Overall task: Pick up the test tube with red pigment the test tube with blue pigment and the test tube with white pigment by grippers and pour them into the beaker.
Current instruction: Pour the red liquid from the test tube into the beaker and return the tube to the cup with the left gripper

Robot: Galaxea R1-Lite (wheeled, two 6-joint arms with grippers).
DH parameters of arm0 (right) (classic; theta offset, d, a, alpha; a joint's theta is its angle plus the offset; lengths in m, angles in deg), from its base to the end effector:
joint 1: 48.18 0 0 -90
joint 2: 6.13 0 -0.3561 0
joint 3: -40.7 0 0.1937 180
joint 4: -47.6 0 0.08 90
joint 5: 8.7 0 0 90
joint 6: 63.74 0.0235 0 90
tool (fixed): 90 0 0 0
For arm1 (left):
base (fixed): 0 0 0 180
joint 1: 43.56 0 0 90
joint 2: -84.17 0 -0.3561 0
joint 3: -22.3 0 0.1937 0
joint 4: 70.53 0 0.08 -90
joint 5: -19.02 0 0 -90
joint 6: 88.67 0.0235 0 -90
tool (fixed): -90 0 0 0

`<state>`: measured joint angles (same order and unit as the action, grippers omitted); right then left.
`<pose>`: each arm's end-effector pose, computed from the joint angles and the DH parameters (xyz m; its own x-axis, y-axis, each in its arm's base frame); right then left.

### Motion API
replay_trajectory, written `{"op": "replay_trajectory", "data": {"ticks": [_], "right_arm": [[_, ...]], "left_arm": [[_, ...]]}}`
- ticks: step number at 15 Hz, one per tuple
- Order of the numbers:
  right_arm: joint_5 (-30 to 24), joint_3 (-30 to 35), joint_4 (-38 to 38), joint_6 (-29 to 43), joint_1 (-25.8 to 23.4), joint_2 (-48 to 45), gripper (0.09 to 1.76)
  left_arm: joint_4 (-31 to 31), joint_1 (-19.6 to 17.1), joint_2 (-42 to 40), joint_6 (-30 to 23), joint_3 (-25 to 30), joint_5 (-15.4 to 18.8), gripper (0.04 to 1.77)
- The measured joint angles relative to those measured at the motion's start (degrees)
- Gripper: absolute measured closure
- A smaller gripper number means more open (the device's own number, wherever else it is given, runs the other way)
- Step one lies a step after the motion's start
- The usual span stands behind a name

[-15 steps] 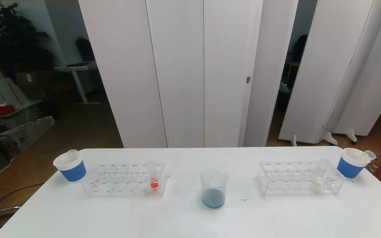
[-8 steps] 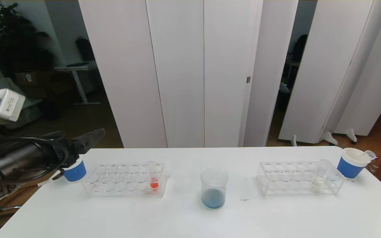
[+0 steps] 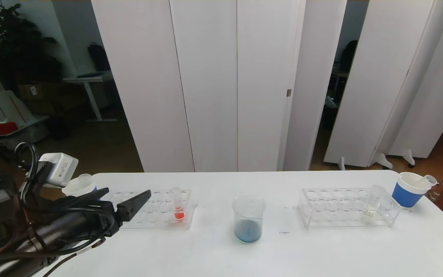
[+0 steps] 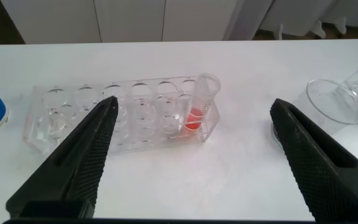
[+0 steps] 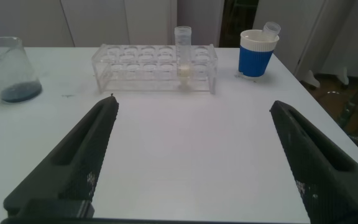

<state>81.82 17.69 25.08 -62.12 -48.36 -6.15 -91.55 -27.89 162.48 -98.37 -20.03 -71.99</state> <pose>-0.0743 0.0000 0.0766 0.9999 -0.0122 0.0089 0.0120 0.9995 0.0284 0.1778 -0.0495 0.2082 0.9348 -0.2439 -0.2581 0.2082 0.9652 -0.1583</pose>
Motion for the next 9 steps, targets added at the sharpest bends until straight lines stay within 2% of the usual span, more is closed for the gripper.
{"op": "replay_trajectory", "data": {"ticks": [4, 6, 9], "right_arm": [[0.0, 0.0, 0.0, 0.05, 0.0, 0.0, 0.1], [0.0, 0.0, 0.0, -0.02, 0.0, 0.0, 0.1], [0.0, 0.0, 0.0, -0.02, 0.0, 0.0, 0.1]], "left_arm": [[-0.09, 6.67, 0.73, -5.1, 0.46, -2.26, 0.06], [-1.43, 8.02, 2.19, -6.41, 0.24, -3.69, 0.06], [-7.8, 8.85, 6.14, -6.86, 0.82, -5.95, 0.06]]}}
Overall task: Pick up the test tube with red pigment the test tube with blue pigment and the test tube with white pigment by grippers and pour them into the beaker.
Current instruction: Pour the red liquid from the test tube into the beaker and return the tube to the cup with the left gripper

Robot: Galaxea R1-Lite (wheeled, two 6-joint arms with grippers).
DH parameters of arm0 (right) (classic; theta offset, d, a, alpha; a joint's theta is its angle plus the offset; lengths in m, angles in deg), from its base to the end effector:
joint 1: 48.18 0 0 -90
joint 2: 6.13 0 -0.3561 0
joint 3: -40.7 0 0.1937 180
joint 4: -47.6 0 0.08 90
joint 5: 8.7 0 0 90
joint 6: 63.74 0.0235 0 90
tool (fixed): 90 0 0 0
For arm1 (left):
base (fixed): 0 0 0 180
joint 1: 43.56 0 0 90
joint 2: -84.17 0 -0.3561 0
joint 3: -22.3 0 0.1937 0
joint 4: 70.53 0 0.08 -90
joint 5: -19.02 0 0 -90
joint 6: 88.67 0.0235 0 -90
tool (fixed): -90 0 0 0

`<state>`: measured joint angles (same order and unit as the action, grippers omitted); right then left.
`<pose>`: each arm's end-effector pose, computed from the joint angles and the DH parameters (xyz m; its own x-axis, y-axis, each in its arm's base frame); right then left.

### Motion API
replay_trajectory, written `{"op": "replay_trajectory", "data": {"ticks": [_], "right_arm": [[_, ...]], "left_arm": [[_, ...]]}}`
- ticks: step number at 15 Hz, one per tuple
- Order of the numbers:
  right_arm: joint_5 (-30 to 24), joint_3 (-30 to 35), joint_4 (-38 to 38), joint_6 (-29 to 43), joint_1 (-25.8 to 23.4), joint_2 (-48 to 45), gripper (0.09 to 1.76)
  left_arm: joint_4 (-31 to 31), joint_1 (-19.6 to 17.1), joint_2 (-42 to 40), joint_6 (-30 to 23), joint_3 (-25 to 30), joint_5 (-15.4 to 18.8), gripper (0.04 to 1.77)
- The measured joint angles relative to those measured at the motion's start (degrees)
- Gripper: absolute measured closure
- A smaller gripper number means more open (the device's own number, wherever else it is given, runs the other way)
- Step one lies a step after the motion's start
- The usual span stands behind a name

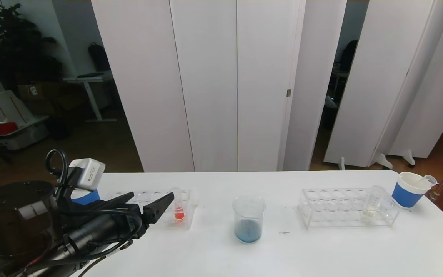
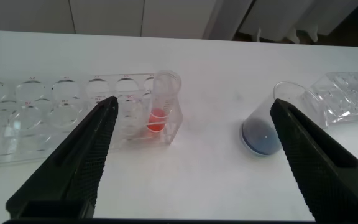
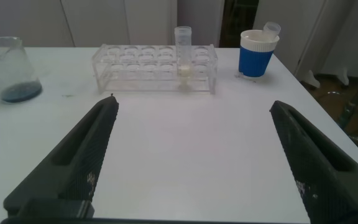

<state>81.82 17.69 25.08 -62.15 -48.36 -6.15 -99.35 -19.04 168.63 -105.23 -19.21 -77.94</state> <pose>-0.0743 0.0000 0.0766 0.9999 -0.0122 0.0089 0.0120 0.9995 0.0278 0.1901 -0.0836 0.1972 0.9261 -0.2892 -0.2423 0.2291 0.9413 -0.2480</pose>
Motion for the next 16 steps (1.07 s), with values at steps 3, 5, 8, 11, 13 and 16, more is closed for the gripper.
{"op": "replay_trajectory", "data": {"ticks": [3, 5, 8, 11, 13, 16], "right_arm": [[0.0, -0.02, 0.0, 0.02, 0.0, 0.0, 0.1], [0.0, -0.02, -0.01, 0.05, 0.0, 0.0, 0.1], [0.0, 0.0, 0.0, 0.02, 0.0, 0.0, 0.1], [0.0, 0.0, 0.0, 0.02, 0.0, 0.0, 0.1], [0.0, 0.0, 0.0, 0.05, 0.0, 0.0, 0.1], [0.0, 0.0, 0.0, 0.0, 0.0, 0.0, 0.1]], "left_arm": [[-8.0, 1.43, 5.1, 0.23, 0.85, -3.84, 0.06], [-13.81, 2.18, 9.12, 0.5, 2.05, -5.46, 0.06], [-22.97, 3.85, 15.41, 0.63, 4.34, -9.11, 0.06], [-34.04, 5.42, 21.8, 0.89, 6.86, -11.97, 0.06], [-36.91, 5.77, 24.86, 0.91, 8.72, -12.46, 0.06], [-37.57, 6.23, 27.45, 0.28, 9.52, -13.02, 0.06]]}}
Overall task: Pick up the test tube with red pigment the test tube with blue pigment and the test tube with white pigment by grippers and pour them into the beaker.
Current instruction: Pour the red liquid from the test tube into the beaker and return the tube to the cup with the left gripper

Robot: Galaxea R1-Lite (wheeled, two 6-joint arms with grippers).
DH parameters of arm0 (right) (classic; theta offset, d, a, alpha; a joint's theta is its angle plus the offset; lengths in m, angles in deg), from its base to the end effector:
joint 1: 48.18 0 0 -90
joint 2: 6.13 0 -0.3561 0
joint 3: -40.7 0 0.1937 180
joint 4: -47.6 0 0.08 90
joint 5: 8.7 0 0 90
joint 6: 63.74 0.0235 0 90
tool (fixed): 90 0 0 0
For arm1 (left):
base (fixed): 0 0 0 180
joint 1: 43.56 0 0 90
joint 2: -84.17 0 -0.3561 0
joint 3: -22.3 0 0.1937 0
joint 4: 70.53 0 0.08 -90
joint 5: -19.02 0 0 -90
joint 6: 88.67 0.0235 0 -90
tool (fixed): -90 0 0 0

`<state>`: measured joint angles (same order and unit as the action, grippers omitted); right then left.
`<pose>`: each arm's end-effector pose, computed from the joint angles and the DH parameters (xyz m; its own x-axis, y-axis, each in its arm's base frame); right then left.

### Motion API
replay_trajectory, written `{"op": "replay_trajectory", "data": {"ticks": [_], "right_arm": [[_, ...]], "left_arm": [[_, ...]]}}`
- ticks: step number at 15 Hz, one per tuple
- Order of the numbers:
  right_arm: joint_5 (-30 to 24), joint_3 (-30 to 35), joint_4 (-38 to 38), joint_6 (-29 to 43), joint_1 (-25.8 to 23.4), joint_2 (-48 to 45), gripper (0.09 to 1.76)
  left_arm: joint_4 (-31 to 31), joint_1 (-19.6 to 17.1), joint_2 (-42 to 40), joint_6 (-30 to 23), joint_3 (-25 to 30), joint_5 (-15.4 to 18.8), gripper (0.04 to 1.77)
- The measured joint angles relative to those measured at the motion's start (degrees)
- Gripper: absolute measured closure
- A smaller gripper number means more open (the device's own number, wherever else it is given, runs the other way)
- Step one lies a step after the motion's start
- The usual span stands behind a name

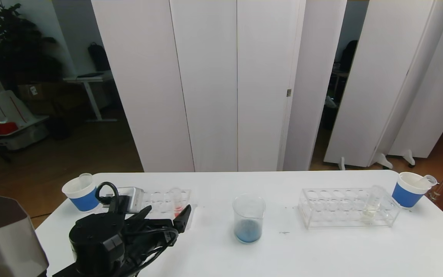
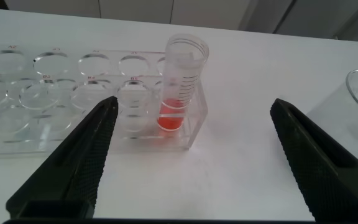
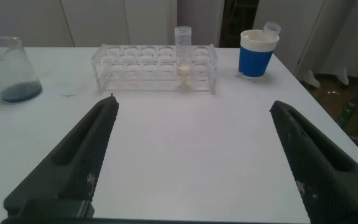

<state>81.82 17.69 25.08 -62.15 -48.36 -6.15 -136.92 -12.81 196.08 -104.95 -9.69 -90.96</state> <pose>-0.0743 0.0000 0.0766 0.9999 -0.0122 0.0089 0.0120 0.9995 0.0278 0.2327 -0.1291 0.1158 0.9600 -0.1735 -0.2199 0.1308 0.9719 -0.1958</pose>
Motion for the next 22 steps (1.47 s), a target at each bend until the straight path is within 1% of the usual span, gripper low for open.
{"op": "replay_trajectory", "data": {"ticks": [4, 6, 8, 11, 14, 22], "right_arm": [[0.02, 0.0, 0.0, 0.0, 0.0, 0.0, 0.1], [0.0, 0.0, -0.01, 0.02, 0.0, 0.0, 0.1], [0.0, 0.0, -0.01, 0.02, 0.0, 0.0, 0.1], [-0.01, 0.0, 0.0, 0.0, 0.0, 0.0, 0.1], [0.0, 0.0, 0.0, 0.02, 0.0, 0.0, 0.1], [0.0, 0.0, 0.0, 0.0, 0.0, 0.0, 0.1]], "left_arm": [[-0.13, 1.13, 3.61, -0.74, -2.23, -5.49, 0.06], [-0.13, 1.55, 5.01, -1.57, -3.97, -7.58, 0.06], [-0.13, 1.57, 6.14, -1.65, -5.49, -8.87, 0.06], [-0.09, 1.54, 7.66, -1.68, -7.31, -10.17, 0.06], [-0.13, 1.13, 8.55, -1.62, -9.33, -10.25, 0.06], [-0.11, -1.32, 12.13, -1.1, -13.42, -10.19, 0.06]]}}
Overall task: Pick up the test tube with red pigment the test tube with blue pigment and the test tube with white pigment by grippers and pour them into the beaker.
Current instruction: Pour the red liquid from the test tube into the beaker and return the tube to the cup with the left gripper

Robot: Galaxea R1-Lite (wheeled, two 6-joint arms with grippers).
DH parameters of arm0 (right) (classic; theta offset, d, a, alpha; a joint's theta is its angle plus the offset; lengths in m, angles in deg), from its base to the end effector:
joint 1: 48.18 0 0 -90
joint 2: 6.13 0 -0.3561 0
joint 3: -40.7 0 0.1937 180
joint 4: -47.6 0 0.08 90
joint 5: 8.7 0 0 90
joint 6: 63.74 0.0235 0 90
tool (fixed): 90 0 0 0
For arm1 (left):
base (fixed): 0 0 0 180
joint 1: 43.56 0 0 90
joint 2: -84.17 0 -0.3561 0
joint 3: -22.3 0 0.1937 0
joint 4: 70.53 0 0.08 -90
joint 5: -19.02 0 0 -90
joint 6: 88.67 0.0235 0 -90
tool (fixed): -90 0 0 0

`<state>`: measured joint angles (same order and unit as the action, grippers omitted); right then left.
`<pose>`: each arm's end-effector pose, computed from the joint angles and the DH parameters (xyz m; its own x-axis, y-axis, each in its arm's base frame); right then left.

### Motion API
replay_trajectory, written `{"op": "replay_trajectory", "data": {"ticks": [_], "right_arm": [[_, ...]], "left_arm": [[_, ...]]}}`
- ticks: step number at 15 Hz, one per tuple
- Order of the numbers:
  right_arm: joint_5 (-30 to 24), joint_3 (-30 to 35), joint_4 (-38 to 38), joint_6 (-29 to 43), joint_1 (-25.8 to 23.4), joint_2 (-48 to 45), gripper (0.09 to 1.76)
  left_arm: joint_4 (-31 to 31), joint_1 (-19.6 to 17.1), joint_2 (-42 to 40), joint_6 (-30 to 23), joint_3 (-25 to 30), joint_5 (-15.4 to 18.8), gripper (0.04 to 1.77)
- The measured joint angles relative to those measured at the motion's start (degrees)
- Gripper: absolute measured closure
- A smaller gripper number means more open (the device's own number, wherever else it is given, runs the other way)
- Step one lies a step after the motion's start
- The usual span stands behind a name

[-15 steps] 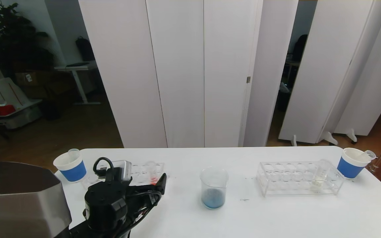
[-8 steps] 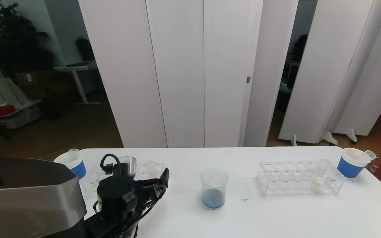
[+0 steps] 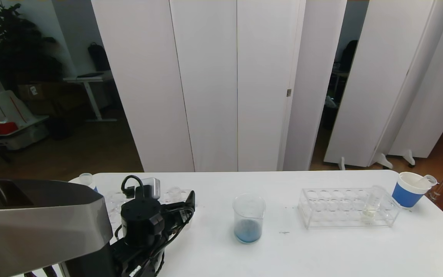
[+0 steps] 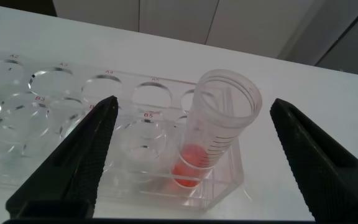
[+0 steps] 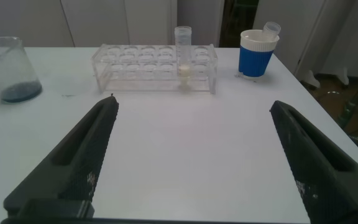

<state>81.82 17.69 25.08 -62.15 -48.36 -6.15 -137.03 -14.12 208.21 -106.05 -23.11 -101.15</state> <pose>-0.0743 0.0000 0.0766 0.9999 -0.0122 0.0089 0.0120 0.9995 0.0278 0.2981 -0.1547 0.0841 0.9831 0.0222 -0.1817 -0.0575 0.9799 -0.1913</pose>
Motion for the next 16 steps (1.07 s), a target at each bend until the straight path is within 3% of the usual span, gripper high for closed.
{"op": "replay_trajectory", "data": {"ticks": [9, 10, 12, 13, 14, 15, 16], "right_arm": [[-0.01, 0.0, 0.0, 0.02, 0.0, 0.0, 0.1], [0.0, 0.0, 0.0, 0.02, 0.0, 0.0, 0.1], [0.0, 0.0, 0.0, 0.02, 0.0, 0.0, 0.1], [0.0, 0.0, 0.0, 0.0, 0.0, 0.0, 0.1], [0.02, 0.0, 0.0, 0.0, 0.05, 0.0, 0.1], [0.0, 0.0, 0.0, 0.02, 0.0, 0.0, 0.1], [0.0, 0.0, 0.02, 0.05, 0.0, 0.0, 0.1]], "left_arm": [[0.02, -1.5, 1.67, 1.12, -1.61, 0.13, 0.11], [0.0, -1.58, 1.67, 1.35, -1.66, 0.11, 0.31], [-0.11, -1.41, 1.67, 1.73, -1.79, 0.6, 1.11], [-0.11, -1.57, 1.67, 1.87, -1.72, 0.6, 1.36], [-0.05, -1.58, 1.67, 1.87, -1.72, 0.57, 1.34], [-0.05, -1.66, 1.67, 1.79, -1.61, 0.4, 1.08], [-0.06, -1.66, 1.65, 1.84, -1.66, 0.3, 1.1]]}}
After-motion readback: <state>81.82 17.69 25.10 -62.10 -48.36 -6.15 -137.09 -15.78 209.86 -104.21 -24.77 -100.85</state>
